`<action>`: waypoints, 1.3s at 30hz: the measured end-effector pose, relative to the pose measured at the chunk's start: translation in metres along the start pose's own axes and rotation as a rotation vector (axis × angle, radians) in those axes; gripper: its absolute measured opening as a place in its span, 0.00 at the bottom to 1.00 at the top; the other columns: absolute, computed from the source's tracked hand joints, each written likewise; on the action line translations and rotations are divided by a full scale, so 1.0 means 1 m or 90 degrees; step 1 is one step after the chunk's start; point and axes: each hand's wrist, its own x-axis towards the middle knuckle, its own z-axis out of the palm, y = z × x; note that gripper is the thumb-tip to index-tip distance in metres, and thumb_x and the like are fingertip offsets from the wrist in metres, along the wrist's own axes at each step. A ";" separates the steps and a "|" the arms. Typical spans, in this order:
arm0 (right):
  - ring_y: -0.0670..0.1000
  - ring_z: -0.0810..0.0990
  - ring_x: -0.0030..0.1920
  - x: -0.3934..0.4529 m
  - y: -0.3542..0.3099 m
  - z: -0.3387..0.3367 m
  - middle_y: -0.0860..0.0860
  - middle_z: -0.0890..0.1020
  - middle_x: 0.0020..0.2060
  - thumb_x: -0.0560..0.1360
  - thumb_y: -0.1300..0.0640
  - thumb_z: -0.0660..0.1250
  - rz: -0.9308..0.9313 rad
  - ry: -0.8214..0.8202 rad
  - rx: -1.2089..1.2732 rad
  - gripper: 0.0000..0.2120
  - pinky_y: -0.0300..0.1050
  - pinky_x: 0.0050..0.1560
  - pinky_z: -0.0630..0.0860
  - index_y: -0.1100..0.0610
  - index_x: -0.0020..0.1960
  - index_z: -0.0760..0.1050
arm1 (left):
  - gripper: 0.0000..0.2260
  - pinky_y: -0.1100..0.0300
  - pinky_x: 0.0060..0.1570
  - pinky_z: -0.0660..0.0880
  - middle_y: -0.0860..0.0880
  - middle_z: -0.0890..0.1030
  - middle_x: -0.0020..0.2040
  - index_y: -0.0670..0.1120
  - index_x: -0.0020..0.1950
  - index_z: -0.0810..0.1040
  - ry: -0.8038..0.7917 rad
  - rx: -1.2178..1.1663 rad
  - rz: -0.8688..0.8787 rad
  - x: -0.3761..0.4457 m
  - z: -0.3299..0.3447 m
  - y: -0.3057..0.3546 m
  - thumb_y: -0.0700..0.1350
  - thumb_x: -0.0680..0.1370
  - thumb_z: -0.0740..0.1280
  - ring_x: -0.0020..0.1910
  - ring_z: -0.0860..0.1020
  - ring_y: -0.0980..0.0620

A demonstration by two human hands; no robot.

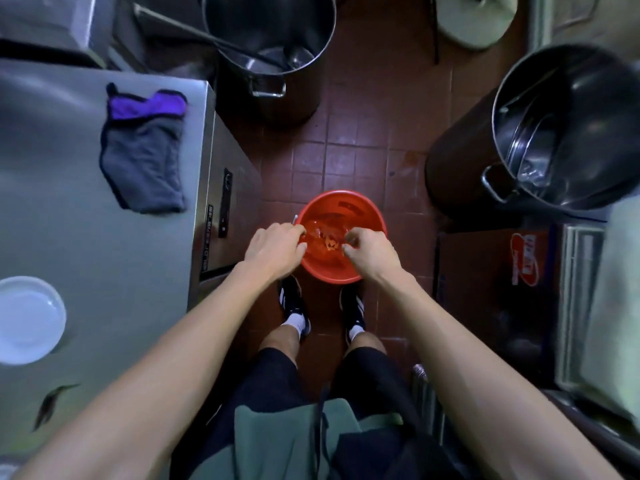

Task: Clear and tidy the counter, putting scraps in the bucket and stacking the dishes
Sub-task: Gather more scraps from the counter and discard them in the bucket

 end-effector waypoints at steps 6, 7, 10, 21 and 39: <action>0.53 0.84 0.47 -0.016 -0.010 -0.045 0.49 0.86 0.49 0.75 0.51 0.67 -0.097 -0.007 -0.025 0.09 0.42 0.41 0.74 0.49 0.53 0.82 | 0.18 0.47 0.61 0.71 0.48 0.78 0.64 0.51 0.69 0.72 0.060 -0.020 -0.052 -0.034 -0.027 0.030 0.53 0.81 0.59 0.63 0.75 0.44; 0.52 0.84 0.43 -0.018 -0.009 -0.053 0.49 0.86 0.46 0.75 0.52 0.67 -0.117 0.001 -0.033 0.07 0.40 0.36 0.72 0.49 0.51 0.82 | 0.17 0.47 0.61 0.71 0.48 0.78 0.64 0.51 0.69 0.72 0.070 -0.022 -0.056 -0.039 -0.031 0.036 0.53 0.81 0.59 0.64 0.74 0.44; 0.54 0.84 0.45 -0.029 -0.011 -0.072 0.50 0.86 0.46 0.75 0.52 0.66 -0.184 0.023 -0.072 0.08 0.41 0.36 0.74 0.51 0.50 0.82 | 0.17 0.48 0.61 0.72 0.48 0.78 0.63 0.52 0.68 0.73 0.116 -0.040 -0.086 -0.055 -0.040 0.049 0.54 0.81 0.60 0.63 0.75 0.45; 0.57 0.83 0.54 -0.075 -0.050 -0.081 0.53 0.85 0.55 0.76 0.54 0.65 -0.430 0.012 -0.170 0.14 0.47 0.48 0.76 0.49 0.61 0.79 | 0.17 0.49 0.61 0.72 0.50 0.78 0.64 0.53 0.69 0.72 0.250 -0.133 -0.238 -0.143 -0.027 0.064 0.55 0.81 0.60 0.63 0.75 0.47; 0.55 0.81 0.58 -0.270 -0.170 0.087 0.51 0.83 0.59 0.77 0.51 0.65 -0.722 -0.140 -0.336 0.15 0.51 0.57 0.78 0.48 0.63 0.78 | 0.15 0.50 0.58 0.70 0.49 0.77 0.64 0.51 0.65 0.75 0.422 -0.286 -0.559 -0.417 0.106 -0.018 0.52 0.80 0.61 0.62 0.74 0.43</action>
